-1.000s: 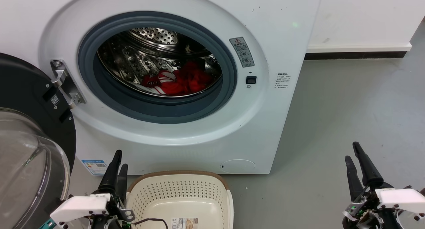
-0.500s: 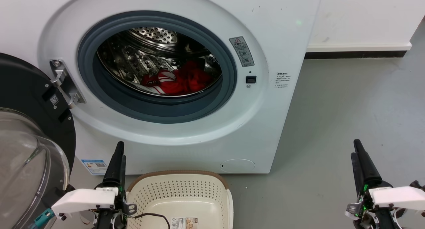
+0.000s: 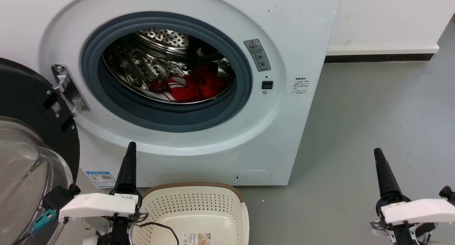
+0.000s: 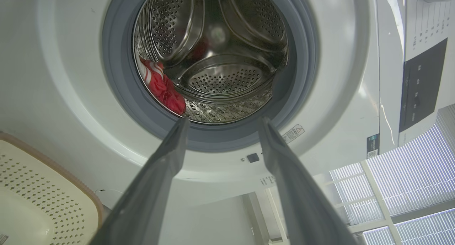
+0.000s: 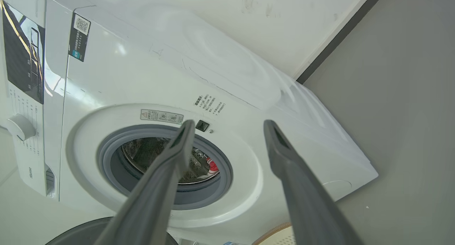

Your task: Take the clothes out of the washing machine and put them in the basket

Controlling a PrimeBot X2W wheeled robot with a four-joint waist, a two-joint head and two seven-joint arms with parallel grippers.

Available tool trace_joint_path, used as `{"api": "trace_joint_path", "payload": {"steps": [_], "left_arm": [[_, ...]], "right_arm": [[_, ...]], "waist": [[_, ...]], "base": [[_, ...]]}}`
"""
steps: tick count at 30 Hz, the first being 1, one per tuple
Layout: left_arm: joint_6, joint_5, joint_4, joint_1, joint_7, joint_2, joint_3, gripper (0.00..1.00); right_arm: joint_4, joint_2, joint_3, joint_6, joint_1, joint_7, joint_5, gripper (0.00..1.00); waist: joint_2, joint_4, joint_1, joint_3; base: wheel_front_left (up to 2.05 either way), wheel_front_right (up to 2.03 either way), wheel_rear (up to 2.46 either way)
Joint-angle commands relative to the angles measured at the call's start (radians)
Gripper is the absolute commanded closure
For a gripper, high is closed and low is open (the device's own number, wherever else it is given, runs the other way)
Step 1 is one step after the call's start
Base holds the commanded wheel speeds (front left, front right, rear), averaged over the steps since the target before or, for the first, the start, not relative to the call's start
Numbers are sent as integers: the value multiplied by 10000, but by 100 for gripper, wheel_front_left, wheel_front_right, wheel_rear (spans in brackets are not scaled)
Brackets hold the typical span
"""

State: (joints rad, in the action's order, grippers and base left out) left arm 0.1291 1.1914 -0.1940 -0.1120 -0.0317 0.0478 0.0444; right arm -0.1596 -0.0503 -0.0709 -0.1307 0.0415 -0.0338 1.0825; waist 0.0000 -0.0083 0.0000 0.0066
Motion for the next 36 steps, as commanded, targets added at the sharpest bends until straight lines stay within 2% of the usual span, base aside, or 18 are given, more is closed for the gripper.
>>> {"api": "trace_joint_path", "payload": {"steps": [1, 8, 20, 36], "left_arm": [[18, -446, 195, -335, -133, 24, -91, 0], [19, -1992, 211, -369, -416, 197, -432, 0], [20, -4341, 62, -178, -798, 318, -681, 0], [22, -6365, -132, -124, -1218, 205, -603, 0]], "right_arm": [[233, -12, 69, 0, 32, -124, -641, 0], [322, -10, 36, 0, -127, -401, -2357, 0], [412, -8, 138, 0, -298, -773, -4480, 0], [518, -5, 275, 0, -427, -982, -6679, 0]], "waist": [[0, -6, 0, -2], [0, -56, 0, -18], [0, -154, 0, -101], [0, -182, 0, -142]], "base": [[0, 0, 0], [0, 0, 0], [0, 0, 0], [0, 0, 0]]}}
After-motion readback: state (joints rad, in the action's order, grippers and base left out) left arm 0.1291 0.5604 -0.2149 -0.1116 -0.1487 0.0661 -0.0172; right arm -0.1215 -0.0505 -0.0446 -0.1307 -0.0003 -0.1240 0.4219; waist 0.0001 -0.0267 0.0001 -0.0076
